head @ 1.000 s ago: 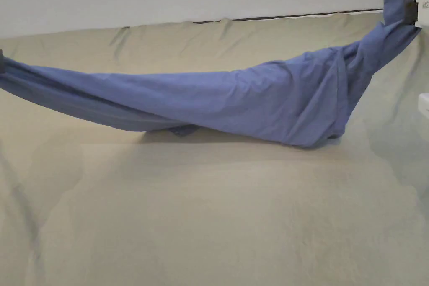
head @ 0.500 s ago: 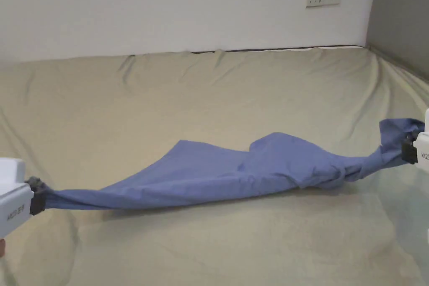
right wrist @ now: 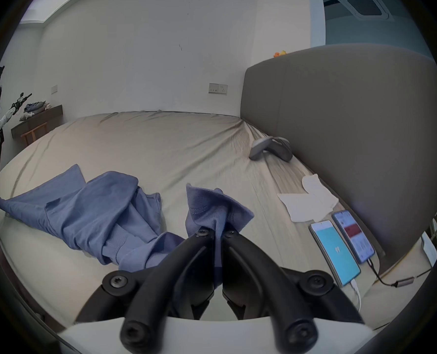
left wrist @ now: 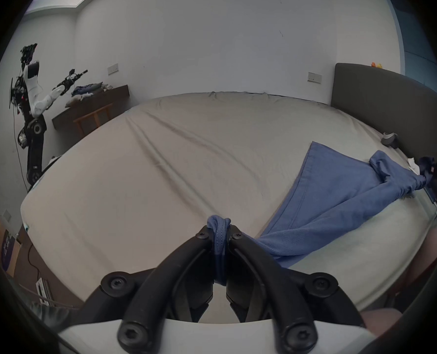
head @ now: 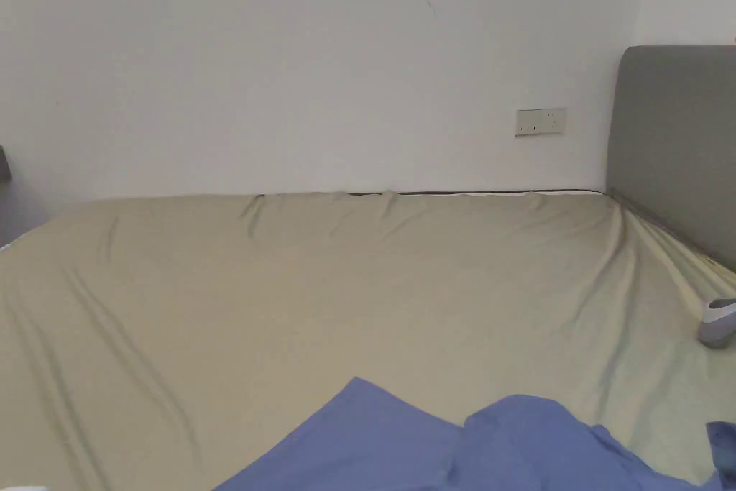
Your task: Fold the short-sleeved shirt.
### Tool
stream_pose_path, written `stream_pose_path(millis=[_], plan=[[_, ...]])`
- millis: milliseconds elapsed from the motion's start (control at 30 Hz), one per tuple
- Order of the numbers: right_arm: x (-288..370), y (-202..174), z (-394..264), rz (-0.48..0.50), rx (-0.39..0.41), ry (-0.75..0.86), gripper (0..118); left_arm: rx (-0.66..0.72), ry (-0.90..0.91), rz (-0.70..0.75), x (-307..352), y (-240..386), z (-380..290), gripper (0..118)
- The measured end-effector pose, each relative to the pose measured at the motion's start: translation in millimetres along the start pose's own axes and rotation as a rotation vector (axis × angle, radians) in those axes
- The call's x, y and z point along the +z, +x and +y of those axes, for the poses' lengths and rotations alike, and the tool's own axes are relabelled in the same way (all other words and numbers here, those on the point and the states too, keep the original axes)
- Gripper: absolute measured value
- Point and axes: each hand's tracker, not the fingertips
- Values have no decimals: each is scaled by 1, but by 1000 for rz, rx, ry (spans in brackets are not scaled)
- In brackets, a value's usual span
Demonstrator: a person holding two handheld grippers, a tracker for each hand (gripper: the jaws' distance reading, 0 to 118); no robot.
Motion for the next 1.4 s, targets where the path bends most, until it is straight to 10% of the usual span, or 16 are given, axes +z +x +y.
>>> stream_pose_path(millis=[333, 433, 500, 567, 667, 867, 933, 967, 1400], plan=[[-24, 0, -31, -39, -13, -57, 4, 8, -44, -3, -9, 2, -28, 13], [-38, 7, -45, -91, -27, -160, 20, 137, -43, -58, -11, -14, -33, 88], [-35, 10, -53, -130, -14, -120, 79, 193, -14, -15, -6, -20, -34, 118], [-27, 17, -52, -145, -101, -81, 115, 253, 41, 1, 8, -26, -27, 117], [6, 21, -42, -122, -223, 8, 115, 257, 112, 2, 38, -23, -12, 105], [79, -17, -12, 18, -178, 121, 100, 26, 380, 31, 114, 27, 12, 1], [105, -45, 0, 77, -114, 183, 49, -16, 424, -6, 133, 47, 19, 0], [111, -53, 4, 66, -70, 228, 1, -35, 418, -31, 138, 55, 22, 0], [95, -89, 35, 119, -42, 275, 0, -1, 369, -149, 110, 130, 54, 0]])
